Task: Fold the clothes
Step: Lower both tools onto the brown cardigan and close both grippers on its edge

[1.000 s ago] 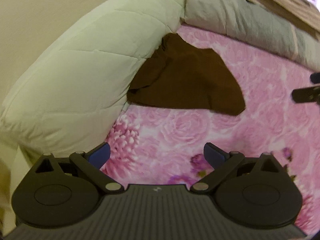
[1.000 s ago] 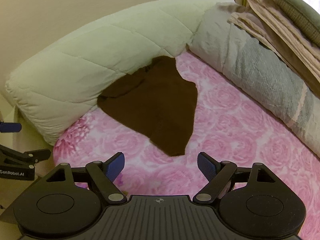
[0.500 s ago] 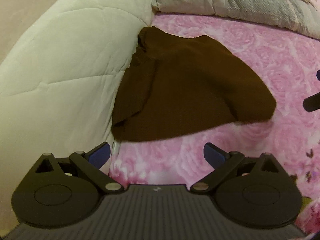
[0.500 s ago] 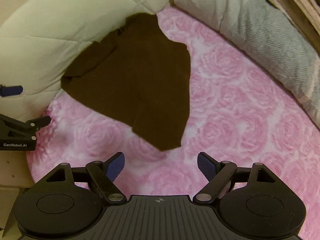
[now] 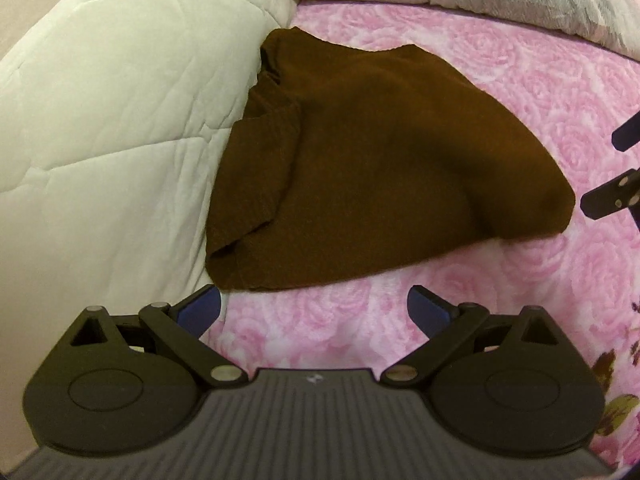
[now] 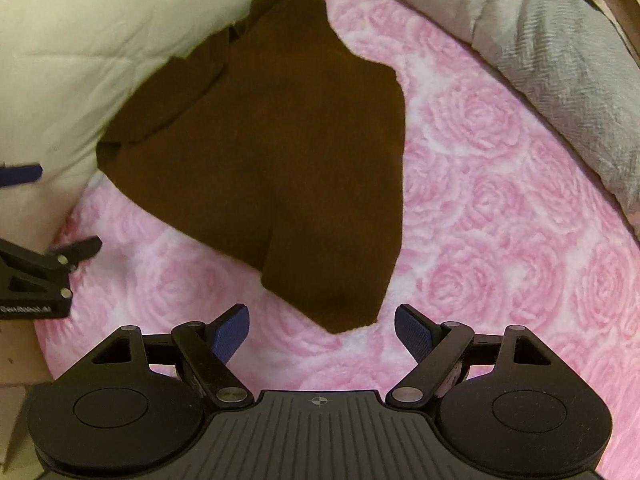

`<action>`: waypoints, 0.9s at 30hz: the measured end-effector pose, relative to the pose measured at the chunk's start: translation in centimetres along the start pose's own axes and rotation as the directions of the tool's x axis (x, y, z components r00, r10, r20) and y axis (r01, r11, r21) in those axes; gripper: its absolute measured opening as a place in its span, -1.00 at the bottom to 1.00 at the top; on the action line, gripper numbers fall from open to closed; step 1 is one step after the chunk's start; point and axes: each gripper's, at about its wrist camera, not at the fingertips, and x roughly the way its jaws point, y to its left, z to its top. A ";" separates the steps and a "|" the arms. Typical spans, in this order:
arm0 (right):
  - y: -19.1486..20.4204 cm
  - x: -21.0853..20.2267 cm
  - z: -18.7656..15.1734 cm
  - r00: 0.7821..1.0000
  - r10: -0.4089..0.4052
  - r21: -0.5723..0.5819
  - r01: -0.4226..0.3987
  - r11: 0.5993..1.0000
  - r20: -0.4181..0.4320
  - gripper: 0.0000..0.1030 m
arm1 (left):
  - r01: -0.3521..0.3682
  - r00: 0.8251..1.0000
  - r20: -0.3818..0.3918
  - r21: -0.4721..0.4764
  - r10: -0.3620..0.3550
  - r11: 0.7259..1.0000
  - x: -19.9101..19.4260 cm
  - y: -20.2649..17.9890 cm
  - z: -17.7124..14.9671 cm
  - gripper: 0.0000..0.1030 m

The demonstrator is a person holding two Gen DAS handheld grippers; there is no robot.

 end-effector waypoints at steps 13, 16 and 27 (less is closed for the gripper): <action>-0.4 4.3 1.2 1.000 -0.001 -0.046 0.000 0.999 -0.026 0.61 | -0.009 1.000 -0.011 0.074 0.010 0.997 4.3 0.0 0.7 0.91; -1.0 5.8 1.4 1.000 0.005 -0.039 -0.005 0.999 -0.013 0.61 | -0.015 1.000 -0.008 0.107 0.016 0.994 5.9 0.1 0.9 0.91; -4.0 10.0 1.9 0.979 0.105 0.089 -0.122 0.989 0.176 0.61 | 0.018 0.999 0.043 0.184 -0.026 0.983 10.9 1.3 1.2 0.78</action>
